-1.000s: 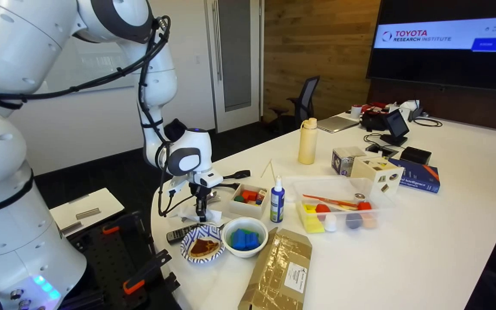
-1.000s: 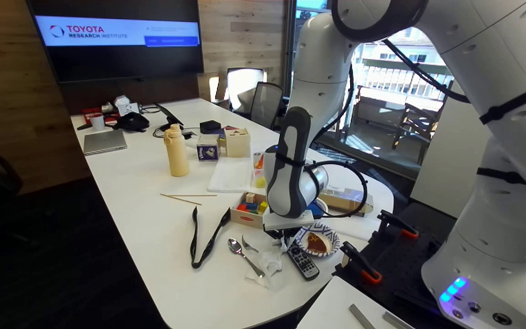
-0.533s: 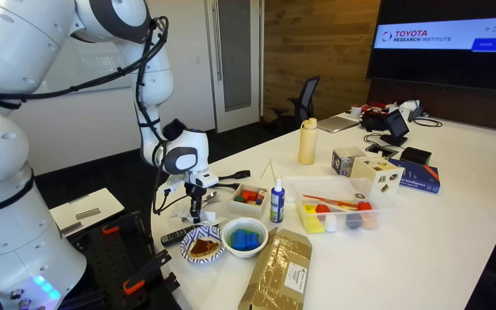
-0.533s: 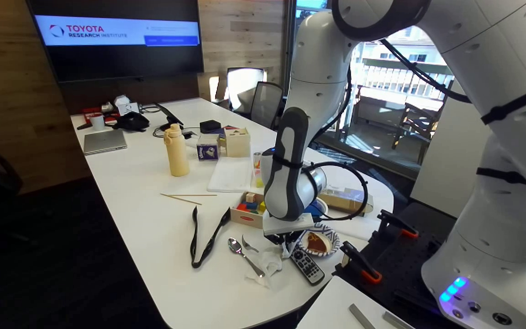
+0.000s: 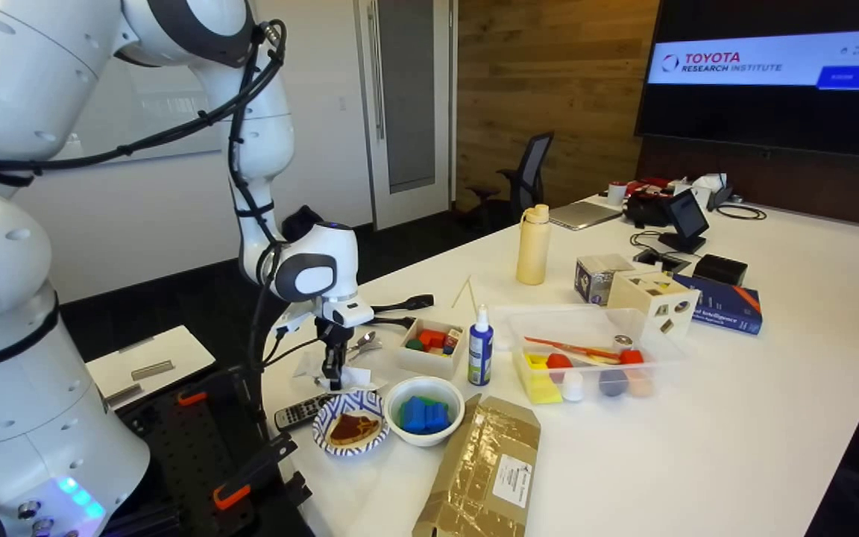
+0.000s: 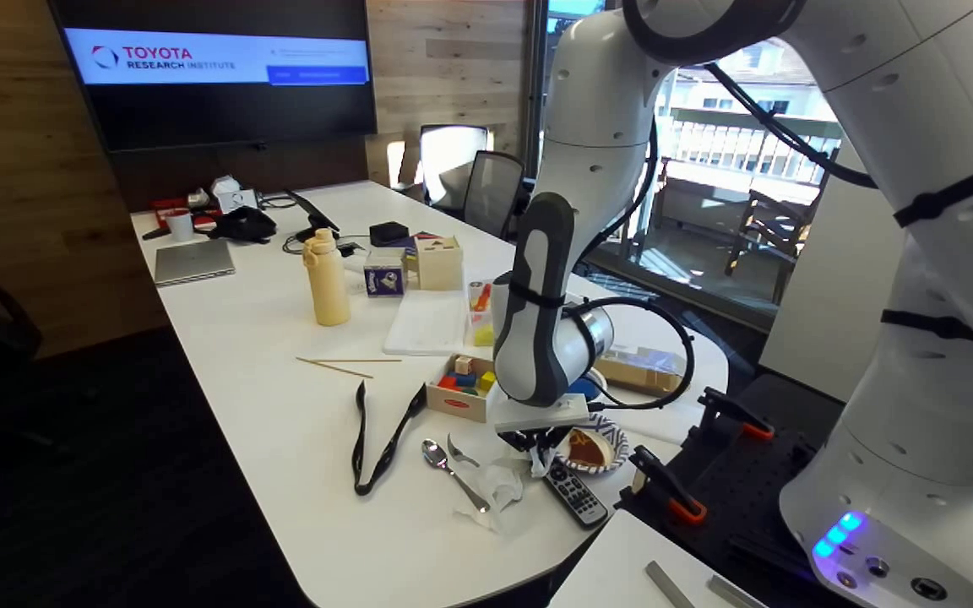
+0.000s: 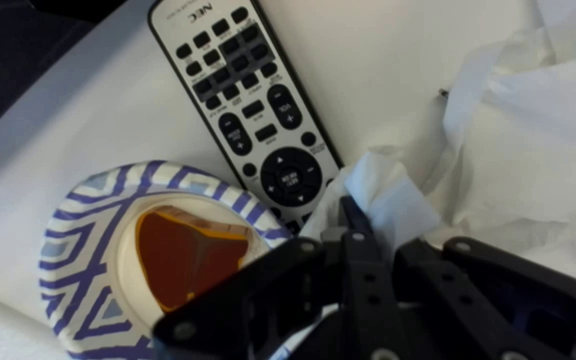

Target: Use the paper towel to clean the remote

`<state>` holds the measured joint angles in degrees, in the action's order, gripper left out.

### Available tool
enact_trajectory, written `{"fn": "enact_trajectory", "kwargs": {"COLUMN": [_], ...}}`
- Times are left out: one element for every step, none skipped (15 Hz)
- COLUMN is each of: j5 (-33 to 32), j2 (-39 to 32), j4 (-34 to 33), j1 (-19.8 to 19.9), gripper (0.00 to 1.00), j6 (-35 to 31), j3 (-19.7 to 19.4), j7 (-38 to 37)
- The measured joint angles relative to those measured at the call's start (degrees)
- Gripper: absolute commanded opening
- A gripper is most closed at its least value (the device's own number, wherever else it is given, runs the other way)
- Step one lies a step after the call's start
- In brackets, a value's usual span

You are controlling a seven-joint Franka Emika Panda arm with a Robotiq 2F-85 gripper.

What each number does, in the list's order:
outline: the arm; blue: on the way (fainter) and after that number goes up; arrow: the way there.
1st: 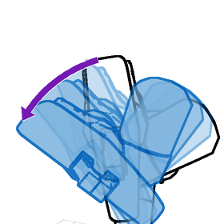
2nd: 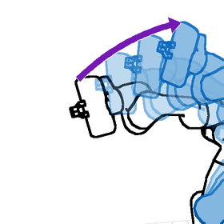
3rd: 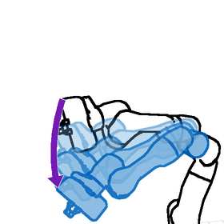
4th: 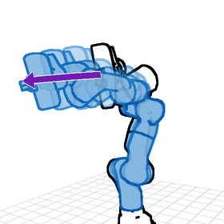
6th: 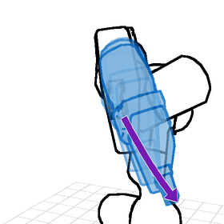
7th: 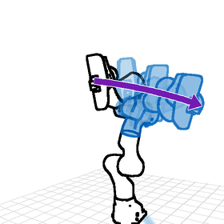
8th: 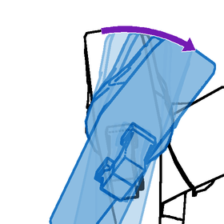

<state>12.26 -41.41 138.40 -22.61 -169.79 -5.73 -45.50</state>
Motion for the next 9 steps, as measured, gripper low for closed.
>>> {"fn": "enact_trajectory", "kwargs": {"j5": [0.2, 0.2, 0.2, 0.2, 0.2, 0.2, 0.2, 0.2, 0.2], "j2": [0.4, 0.8, 1.2, 1.4, 1.6, 1.7, 1.8, 1.8, 1.7], "j4": [0.5, 1.1, 1.4, 1.5, 1.5, 1.4, 1.2, 0.9, 0.7], "j1": [0.5, 1.3, 2.4, 3.7, 5.0, 6.3, 7.4, 8.4, 9.0], "gripper": [0.01, 0.01, 0.01, 0.01, 0.01, 0.01, 0.01, 0.01, 0.01], "j6": [0.2, 0.7, 1.8, 3.5, 5.6, 7.8, 10.1, 12.4, 14.5], "j3": [0.2, 0.5, 1.0, 1.7, 2.4, 3.0, 3.6, 3.9, 4.1], "j7": [0.1, 0.2, 0.3, 0.5, 0.9, 1.5, 2.0, 2.6, 2.9]}}
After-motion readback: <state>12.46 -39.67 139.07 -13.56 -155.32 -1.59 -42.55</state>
